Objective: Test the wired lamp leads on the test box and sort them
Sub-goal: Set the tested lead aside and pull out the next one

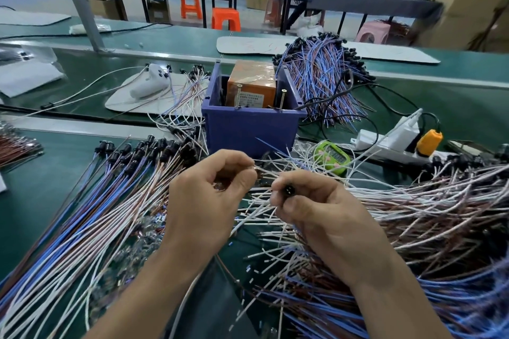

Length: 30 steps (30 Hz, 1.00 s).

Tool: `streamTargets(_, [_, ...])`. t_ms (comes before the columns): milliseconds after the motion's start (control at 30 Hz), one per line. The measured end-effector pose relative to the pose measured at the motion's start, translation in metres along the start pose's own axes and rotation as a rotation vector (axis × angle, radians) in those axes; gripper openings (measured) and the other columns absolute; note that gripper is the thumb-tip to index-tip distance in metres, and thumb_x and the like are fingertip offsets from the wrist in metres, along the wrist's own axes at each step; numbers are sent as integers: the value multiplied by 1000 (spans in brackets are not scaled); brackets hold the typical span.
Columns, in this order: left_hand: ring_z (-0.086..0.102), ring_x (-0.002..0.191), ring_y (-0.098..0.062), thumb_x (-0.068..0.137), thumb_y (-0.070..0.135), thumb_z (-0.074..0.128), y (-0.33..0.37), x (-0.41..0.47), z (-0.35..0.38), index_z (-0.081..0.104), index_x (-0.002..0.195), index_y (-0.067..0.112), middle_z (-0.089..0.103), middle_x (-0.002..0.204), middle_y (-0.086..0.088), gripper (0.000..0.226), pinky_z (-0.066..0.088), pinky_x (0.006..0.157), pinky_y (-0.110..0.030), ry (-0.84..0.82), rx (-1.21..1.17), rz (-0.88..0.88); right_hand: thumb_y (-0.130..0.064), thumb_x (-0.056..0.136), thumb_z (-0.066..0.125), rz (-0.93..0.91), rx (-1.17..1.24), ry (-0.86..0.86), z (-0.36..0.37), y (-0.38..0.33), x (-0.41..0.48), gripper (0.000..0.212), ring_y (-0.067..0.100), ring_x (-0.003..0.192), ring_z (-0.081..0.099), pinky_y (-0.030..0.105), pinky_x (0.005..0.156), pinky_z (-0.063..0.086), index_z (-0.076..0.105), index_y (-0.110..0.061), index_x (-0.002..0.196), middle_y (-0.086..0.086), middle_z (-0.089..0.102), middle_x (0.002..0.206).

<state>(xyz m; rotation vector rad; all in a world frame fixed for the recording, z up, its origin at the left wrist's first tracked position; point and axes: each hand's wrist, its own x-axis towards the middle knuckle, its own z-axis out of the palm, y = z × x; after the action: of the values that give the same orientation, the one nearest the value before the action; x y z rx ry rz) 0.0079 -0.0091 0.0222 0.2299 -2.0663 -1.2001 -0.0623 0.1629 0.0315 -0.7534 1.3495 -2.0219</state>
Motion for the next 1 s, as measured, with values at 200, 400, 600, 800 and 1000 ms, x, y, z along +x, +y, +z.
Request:
streamTargets(200, [73,70,-7,78,7,86,16,-1,-3,83,87,28,79,79,7,23,54,66,-14,56,-346,-121,-6,74,81,30,119,-44,-4,2,1,24,16,84,62,22,81,51,79,-10,98,9,71,87])
streamTargets(400, [74,74,-8,72,16,87,35,-5,-7,84,90,27,80,82,3,21,55,68,-15,-61,-475,-87,-15,73,88,44,208,-59,-6,1,3,30,18,85,60,25,86,49,78,-8,100,9,70,89])
streamTargets(600, [76,79,-11,67,23,88,38,-7,-9,84,91,22,80,85,4,24,56,71,-16,-120,-481,-27,-15,73,87,55,247,-74,-6,1,3,29,17,80,59,25,79,48,78,-9,100,9,70,86])
streamTargets(800, [77,84,-13,70,14,87,39,-6,-10,83,94,24,80,89,6,26,58,73,-19,-140,-442,33,-7,66,89,33,155,-13,-4,2,3,31,26,86,58,34,87,47,80,-11,96,12,71,87])
streamTargets(1000, [76,83,-11,73,8,87,39,-8,-10,84,88,25,79,88,13,22,57,74,-18,-148,-274,96,10,73,68,12,44,98,-2,7,4,30,38,98,58,48,92,44,79,-4,98,26,69,98])
